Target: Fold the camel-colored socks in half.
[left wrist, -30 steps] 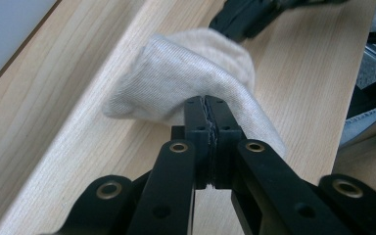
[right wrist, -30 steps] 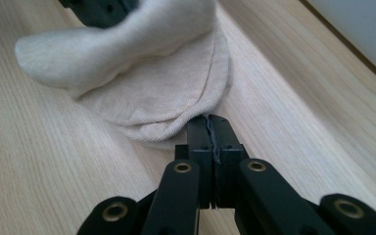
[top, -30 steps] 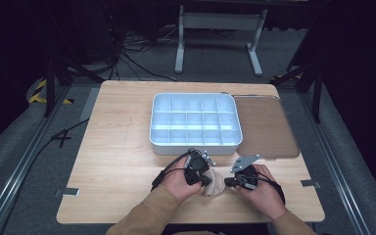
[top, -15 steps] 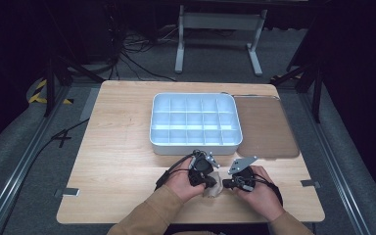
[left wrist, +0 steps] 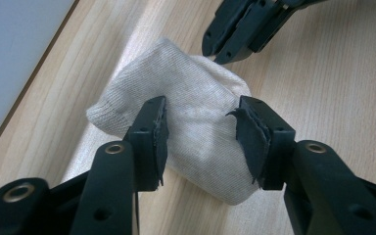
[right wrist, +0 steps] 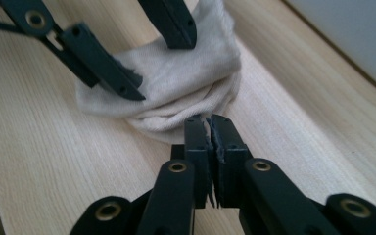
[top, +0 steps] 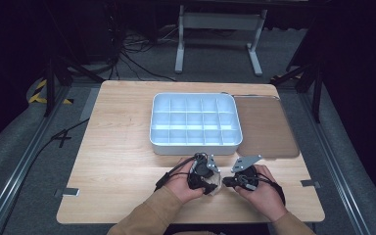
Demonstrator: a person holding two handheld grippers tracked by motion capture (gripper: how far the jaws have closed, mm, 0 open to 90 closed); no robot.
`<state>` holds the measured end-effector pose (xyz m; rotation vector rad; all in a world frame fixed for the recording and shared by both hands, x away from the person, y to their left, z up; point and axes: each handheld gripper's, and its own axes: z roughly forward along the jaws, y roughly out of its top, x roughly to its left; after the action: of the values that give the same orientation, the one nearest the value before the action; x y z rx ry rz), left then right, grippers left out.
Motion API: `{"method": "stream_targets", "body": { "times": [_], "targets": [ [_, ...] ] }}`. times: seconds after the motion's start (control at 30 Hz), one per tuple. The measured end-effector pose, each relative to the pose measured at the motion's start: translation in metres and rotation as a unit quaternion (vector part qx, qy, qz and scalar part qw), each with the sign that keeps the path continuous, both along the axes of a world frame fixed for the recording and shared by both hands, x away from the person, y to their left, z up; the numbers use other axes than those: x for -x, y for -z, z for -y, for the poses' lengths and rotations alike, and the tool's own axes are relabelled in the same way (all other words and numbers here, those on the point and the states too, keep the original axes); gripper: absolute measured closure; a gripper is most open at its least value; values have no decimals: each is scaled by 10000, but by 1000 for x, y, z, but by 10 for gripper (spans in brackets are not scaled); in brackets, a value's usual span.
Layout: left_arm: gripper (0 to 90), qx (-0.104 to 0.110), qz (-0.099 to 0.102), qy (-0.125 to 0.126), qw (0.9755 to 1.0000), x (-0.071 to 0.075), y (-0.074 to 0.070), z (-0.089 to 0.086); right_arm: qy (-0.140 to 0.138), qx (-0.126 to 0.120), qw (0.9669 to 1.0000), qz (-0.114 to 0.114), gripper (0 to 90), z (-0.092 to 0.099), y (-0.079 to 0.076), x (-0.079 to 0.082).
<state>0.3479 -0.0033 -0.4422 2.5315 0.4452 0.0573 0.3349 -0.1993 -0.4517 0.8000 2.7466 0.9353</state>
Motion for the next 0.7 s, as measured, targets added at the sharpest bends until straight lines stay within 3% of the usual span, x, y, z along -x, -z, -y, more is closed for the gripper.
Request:
{"method": "stream_targets", "body": {
  "times": [0.2, 0.4, 0.53, 0.7],
  "targets": [
    [512, -2, 7, -41, 10000, 0, 0, -1, 192, -322, 9989, 269, 738, -7, -14, 6],
    [490, 6, 22, -36, 10000, 1, 0, -1, 439, -540, 9970, 341, 632, -8, -11, 3],
    [465, -21, 48, -18, 10000, 4, 1, -1, 569, -748, 9953, 246, 589, -10, -12, 1],
    [453, 8, 18, -50, 10000, 5, 1, -1, 622, -825, 9945, 149, 530, -14, -7, -2]
  ]
}}
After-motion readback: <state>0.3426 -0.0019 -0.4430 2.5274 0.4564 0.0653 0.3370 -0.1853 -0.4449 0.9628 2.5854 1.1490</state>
